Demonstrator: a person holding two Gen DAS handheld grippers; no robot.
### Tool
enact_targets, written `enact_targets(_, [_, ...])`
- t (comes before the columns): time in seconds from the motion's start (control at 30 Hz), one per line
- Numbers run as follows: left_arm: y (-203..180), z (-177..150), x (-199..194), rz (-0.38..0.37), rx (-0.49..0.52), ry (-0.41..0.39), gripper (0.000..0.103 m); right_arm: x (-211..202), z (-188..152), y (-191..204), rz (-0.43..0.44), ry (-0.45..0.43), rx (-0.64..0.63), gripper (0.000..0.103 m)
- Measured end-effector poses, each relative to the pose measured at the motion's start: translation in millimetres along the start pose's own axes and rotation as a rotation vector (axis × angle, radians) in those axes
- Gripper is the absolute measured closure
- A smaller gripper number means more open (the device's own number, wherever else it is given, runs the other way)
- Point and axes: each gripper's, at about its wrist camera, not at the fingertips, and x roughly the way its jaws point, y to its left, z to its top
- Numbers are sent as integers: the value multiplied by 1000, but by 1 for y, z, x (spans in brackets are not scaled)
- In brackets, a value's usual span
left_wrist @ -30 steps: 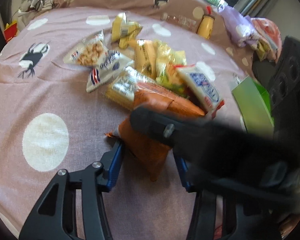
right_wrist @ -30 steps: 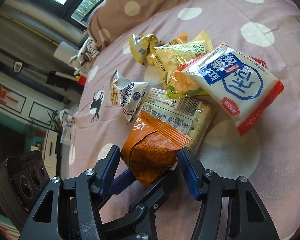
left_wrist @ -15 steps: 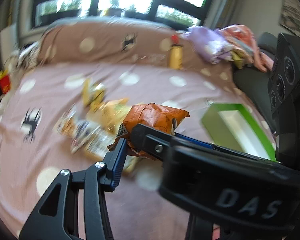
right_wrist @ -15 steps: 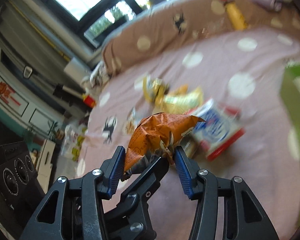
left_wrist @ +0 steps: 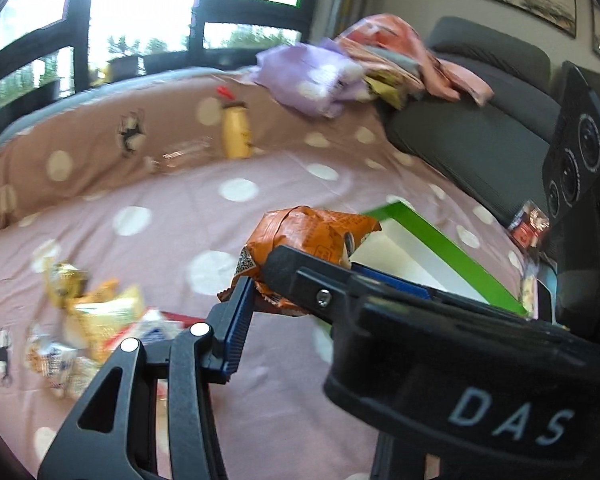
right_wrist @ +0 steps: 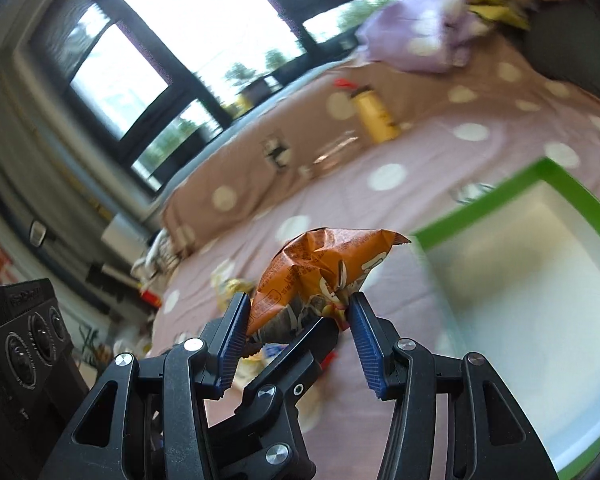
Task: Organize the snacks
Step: 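Carry the orange chip bag into the green box and open the right gripper, then return the right tool to the snack pile above the white-and-blue biscuit packet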
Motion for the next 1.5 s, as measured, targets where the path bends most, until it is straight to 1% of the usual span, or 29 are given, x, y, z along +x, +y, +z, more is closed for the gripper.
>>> enact_targets(0.17, [-35, -2, 26, -51, 56, 32, 61, -9, 1, -44, -39, -28, 107, 49])
enact_targets(0.3, [-50, -5, 46, -101, 73, 84, 61, -12, 1, -73, -67, -44, 190, 49])
enact_targets(0.47, [-59, -8, 59, -142, 73, 120, 61, -9, -1, -91, -122, -39, 247, 49])
enact_targets(0.57, [-62, -9, 64, -163, 73, 132, 61, -9, -2, -100, -134, -42, 278, 49])
enact_targets(0.7, [-66, -8, 68, -206, 65, 145, 61, -16, -2, -108, -157, -80, 304, 49])
enact_targets(0.77, [-68, -8, 70, -224, 61, 155, 60, -18, -2, -110, -189, -99, 317, 49])
enact_targets(0.8, [-70, -9, 69, -219, 63, 156, 59, -19, -1, -113, -214, -109, 324, 49])
enact_targets(0.83, [-70, -9, 68, -208, 66, 154, 59, -19, -2, -114, -233, -111, 325, 49])
enact_targets(0.9, [-67, -10, 61, -158, 73, 141, 58, -16, -1, -115, -244, -94, 327, 47])
enact_targets(0.97, [-57, -11, 56, -108, 61, 135, 53, -14, -2, -116, -255, -90, 346, 34])
enact_targets(1.03, [-42, -13, 49, -70, 35, 129, 51, -11, -3, -112, -294, -113, 342, 31])
enact_targets(1.2, [5, -22, 24, 54, -45, 126, 51, 5, -3, -87, -455, -103, 219, 31])
enact_targets(1.33, [44, -33, -1, 148, -111, 116, 50, 15, -5, -75, -531, -121, 153, 31])
enact_targets(1.37, [53, -37, -6, 168, -134, 113, 50, 19, -6, -73, -550, -114, 132, 31])
enact_targets(1.43, [72, -44, -18, 199, -177, 107, 50, 28, -8, -73, -556, -83, 119, 31])
enact_targets(1.5, [84, -51, -28, 219, -190, 106, 49, 34, -9, -72, -544, -53, 122, 31])
